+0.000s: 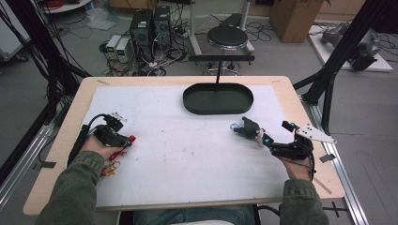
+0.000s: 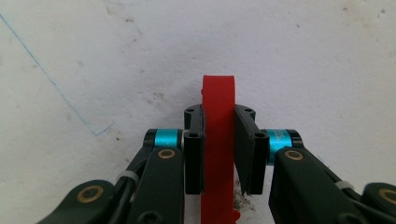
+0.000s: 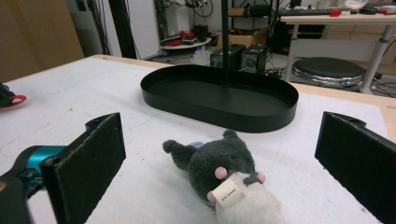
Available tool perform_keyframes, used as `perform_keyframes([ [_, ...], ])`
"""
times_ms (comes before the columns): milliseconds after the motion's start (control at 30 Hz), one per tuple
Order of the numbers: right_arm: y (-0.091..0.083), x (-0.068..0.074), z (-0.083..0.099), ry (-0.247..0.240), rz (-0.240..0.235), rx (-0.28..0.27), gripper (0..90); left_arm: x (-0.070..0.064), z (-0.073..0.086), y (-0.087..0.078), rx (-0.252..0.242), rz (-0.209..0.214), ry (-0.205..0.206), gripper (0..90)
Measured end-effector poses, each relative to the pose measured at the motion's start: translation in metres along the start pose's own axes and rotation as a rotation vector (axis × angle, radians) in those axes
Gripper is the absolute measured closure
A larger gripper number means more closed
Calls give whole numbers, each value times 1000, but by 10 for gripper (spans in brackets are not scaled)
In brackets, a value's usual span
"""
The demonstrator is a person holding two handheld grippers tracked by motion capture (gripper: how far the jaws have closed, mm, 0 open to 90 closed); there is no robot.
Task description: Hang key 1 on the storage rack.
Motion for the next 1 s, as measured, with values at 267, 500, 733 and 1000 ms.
perform_keyframes([
  [267,0,0,0,0,2,0,5,-5,-15,-19,-66,34,23,749],
  [500,0,0,0,0,0,1,5,-12,-33,-32,-118,59,41,749],
  [733,1,1,0,1,-2,3,5,-19,-53,-38,-150,98,55,749],
  [1000,2,0,0,3,-6,2,5,-27,-83,-47,-197,148,79,749],
])
Point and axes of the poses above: each handheld gripper's, and its own axes: y roughly forward along the jaws, z roughly out of its underside, x roughly to its left, the point moved 4 cm from there along y, roughly forward along the jaws, and after that the axes turned 2 degrees about -x, right-handed, at the moved point
